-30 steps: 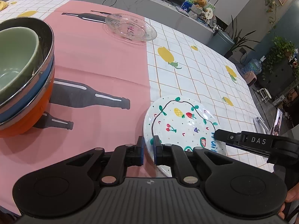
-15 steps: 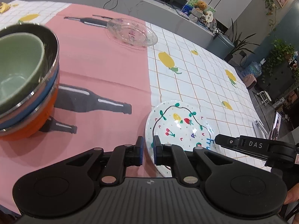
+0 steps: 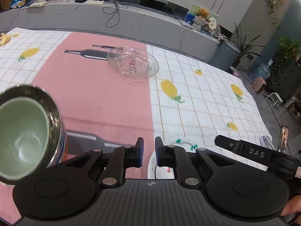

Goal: Organize plates and bowls
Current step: 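Lower the white plate onto the table beside the stack and open both grippers, then move both grippers to the clear glass plate and close on its rim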

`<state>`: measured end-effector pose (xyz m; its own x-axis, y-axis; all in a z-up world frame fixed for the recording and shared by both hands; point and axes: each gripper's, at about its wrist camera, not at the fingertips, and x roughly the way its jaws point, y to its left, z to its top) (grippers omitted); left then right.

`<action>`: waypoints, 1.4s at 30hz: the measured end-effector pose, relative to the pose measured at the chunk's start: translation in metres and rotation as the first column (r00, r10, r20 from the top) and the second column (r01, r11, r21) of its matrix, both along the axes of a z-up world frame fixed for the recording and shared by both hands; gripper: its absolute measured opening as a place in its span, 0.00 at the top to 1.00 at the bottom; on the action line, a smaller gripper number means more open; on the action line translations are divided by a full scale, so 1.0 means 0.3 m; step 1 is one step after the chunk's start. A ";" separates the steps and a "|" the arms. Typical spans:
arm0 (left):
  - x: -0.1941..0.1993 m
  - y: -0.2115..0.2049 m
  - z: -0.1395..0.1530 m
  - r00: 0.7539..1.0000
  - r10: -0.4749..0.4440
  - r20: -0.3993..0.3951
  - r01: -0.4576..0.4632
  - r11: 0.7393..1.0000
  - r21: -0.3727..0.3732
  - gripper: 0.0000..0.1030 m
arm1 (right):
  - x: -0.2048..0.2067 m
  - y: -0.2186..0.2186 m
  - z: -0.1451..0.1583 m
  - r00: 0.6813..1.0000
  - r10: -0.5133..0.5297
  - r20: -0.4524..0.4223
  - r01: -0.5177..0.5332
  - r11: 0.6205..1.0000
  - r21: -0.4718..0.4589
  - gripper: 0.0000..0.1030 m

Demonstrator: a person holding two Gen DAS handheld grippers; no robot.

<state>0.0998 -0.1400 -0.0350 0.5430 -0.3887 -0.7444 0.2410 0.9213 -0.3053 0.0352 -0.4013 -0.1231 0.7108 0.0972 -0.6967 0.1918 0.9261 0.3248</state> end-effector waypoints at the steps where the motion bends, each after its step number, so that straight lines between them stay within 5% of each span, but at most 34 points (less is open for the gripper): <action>1: 0.015 -0.006 0.007 1.000 0.006 0.002 -0.006 1.000 0.010 0.87 | 0.021 -0.001 -0.003 1.000 0.002 0.002 -0.002 1.000 0.031 0.69; 12: 0.248 -0.032 0.149 0.997 -0.038 0.071 0.031 0.995 0.097 0.87 | 0.274 0.008 0.042 0.994 0.011 0.113 -0.036 0.974 0.223 0.68; 18: 0.433 -0.040 0.202 0.994 -0.080 0.073 0.070 0.989 0.133 0.86 | 0.440 0.016 0.013 0.997 0.019 0.080 -0.041 0.956 0.290 0.68; 25: 0.648 -0.059 0.099 0.996 -0.089 0.008 0.086 0.973 0.216 0.74 | 0.590 0.015 -0.086 1.000 0.004 -0.001 -0.003 0.934 0.358 0.68; 31: 0.780 -0.031 -0.034 0.996 -0.067 -0.067 0.082 0.965 0.248 0.74 | 0.679 0.008 -0.134 0.999 -0.028 -0.028 0.036 0.930 0.365 0.69; 42: 0.891 -0.008 -0.117 0.993 -0.074 -0.090 0.095 0.960 0.263 0.74 | 0.766 -0.016 -0.200 0.994 -0.080 -0.070 0.102 0.905 0.414 0.77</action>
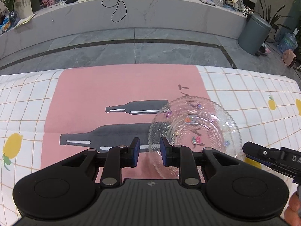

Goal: Organize plates and bowls
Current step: 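Move both grippers to the clear glass plate and close on its rim, then lift the glass plate with both grippers and carry it over the white plate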

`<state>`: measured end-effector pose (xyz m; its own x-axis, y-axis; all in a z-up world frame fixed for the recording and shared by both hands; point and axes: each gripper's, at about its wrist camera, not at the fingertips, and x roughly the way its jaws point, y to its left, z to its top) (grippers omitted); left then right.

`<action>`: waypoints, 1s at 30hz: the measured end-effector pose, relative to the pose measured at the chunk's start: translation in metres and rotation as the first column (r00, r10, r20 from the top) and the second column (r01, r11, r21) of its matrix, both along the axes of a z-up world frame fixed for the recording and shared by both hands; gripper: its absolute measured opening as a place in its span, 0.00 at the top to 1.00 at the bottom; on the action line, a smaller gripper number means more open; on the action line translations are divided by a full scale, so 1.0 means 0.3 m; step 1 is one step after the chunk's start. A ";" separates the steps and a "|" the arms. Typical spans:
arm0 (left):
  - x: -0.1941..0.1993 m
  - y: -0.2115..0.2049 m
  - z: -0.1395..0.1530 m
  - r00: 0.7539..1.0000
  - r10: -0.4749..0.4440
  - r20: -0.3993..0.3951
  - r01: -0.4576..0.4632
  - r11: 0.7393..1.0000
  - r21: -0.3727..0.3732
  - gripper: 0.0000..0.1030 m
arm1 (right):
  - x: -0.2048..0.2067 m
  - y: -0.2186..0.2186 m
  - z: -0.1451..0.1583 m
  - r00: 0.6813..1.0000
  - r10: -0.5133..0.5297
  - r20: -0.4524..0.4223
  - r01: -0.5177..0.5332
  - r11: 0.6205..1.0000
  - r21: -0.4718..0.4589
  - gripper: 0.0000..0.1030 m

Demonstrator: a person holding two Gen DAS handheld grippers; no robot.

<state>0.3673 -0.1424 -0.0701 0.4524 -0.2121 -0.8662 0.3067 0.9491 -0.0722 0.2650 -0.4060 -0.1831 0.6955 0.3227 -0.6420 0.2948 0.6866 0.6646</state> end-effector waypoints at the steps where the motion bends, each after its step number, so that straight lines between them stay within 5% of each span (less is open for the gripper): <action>1: 0.011 0.002 -0.005 1.000 0.003 -0.002 -0.003 1.000 -0.004 0.74 | 0.002 0.007 -0.002 1.000 0.004 0.000 -0.004 1.000 -0.004 0.77; 11: 0.047 0.033 -0.052 0.997 0.051 -0.060 -0.056 0.995 -0.086 0.74 | 0.018 0.088 -0.010 0.999 0.045 0.006 -0.044 0.998 -0.034 0.81; 15: 0.045 0.035 -0.051 0.997 0.053 -0.064 -0.060 0.992 -0.114 0.86 | 0.020 0.090 -0.017 0.999 0.043 0.002 -0.043 0.998 -0.055 0.94; 30: 0.010 0.042 0.038 0.995 0.081 -0.066 -0.087 0.992 -0.096 0.91 | 0.008 0.065 0.007 0.999 0.036 -0.013 -0.035 0.999 0.036 0.94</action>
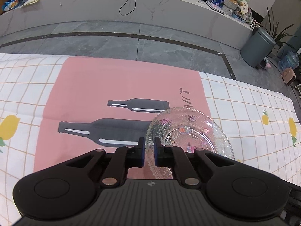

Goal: Organize plates and bowls
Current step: 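Lift the glass plate with both grippers and carry it over the white plate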

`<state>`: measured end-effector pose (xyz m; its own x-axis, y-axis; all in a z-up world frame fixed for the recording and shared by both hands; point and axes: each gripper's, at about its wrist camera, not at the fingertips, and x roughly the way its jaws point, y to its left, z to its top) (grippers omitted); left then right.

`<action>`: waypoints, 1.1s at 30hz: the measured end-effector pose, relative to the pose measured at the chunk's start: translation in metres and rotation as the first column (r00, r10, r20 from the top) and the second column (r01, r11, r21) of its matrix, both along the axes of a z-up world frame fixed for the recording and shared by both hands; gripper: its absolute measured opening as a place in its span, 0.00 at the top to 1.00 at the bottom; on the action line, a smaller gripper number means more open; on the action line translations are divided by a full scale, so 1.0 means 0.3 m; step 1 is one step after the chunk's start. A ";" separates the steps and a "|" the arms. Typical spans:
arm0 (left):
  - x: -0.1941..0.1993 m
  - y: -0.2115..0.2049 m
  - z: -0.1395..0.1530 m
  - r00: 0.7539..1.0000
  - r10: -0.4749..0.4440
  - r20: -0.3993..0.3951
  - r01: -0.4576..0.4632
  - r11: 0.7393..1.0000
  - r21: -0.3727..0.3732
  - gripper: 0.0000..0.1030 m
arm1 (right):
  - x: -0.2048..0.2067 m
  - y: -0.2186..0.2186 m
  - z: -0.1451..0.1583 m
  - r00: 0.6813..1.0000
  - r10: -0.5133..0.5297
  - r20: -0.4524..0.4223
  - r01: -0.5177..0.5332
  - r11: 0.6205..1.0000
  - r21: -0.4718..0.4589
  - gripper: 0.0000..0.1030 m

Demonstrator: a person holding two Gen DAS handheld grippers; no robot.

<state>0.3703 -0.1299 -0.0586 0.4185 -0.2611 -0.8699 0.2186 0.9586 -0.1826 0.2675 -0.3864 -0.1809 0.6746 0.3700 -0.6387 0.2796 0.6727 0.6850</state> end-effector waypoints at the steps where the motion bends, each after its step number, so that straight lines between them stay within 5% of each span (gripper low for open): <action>1: -0.006 0.000 0.007 1.000 -0.001 0.003 0.001 1.000 0.001 0.91 | -0.006 0.002 0.007 1.000 0.001 0.003 -0.001 1.000 0.002 0.94; 19: -0.283 0.031 0.267 0.995 0.001 0.099 0.001 1.000 -0.020 0.91 | -0.264 -0.001 0.256 0.990 0.035 0.134 -0.034 0.999 -0.014 0.94; 33: -0.585 0.044 0.332 0.986 -0.022 0.165 0.039 0.995 -0.095 0.91 | -0.555 -0.028 0.358 0.967 0.063 0.248 -0.035 0.992 -0.118 0.94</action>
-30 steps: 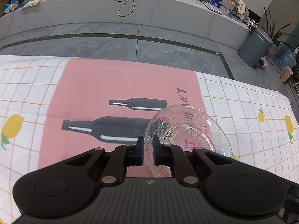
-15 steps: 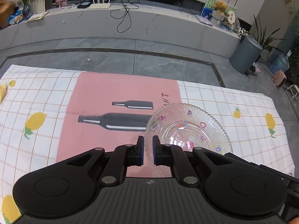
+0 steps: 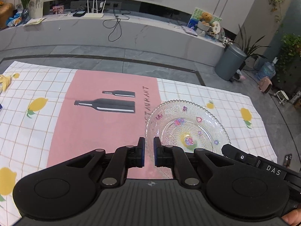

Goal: Organize plates and bowls
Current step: 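Lift the glass plate with both grippers and carry it over the white plate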

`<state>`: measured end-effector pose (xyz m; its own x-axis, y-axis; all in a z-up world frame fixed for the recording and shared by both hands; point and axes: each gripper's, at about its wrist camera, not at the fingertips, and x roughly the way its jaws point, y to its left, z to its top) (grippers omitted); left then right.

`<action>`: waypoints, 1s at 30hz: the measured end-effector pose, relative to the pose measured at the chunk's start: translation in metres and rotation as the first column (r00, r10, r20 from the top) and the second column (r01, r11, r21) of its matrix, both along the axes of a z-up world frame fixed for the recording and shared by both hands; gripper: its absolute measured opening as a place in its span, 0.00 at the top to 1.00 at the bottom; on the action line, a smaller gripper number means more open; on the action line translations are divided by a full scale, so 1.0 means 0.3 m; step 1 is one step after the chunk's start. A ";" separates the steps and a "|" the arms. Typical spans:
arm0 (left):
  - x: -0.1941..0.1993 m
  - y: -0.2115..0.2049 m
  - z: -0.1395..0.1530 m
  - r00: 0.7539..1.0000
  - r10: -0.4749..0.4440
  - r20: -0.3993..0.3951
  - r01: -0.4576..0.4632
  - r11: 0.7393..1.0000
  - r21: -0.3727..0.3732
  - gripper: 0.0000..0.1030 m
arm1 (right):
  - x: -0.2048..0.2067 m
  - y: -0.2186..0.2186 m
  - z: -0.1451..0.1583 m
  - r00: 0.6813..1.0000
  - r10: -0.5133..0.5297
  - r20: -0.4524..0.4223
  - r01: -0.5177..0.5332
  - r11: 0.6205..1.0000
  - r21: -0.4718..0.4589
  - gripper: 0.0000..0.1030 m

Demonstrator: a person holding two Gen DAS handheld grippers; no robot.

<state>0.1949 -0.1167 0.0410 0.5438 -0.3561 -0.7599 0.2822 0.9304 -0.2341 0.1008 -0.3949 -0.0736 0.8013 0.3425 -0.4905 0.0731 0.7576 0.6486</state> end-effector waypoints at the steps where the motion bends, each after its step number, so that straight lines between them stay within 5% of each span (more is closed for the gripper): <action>1: -0.025 -0.003 0.001 1.000 -0.003 0.008 0.003 1.000 -0.001 0.91 | -0.023 -0.004 -0.002 1.000 -0.001 0.005 0.001 1.000 0.001 0.94; 16: -0.321 -0.042 -0.126 0.999 -0.029 -0.044 0.021 0.987 -0.158 0.91 | -0.332 -0.144 -0.112 0.998 -0.036 -0.048 0.038 0.999 0.031 0.93; 30: -0.379 -0.063 -0.324 0.989 0.008 -0.146 -0.034 0.984 -0.178 0.91 | -0.345 -0.172 -0.224 0.976 -0.037 -0.215 0.028 0.999 -0.043 0.93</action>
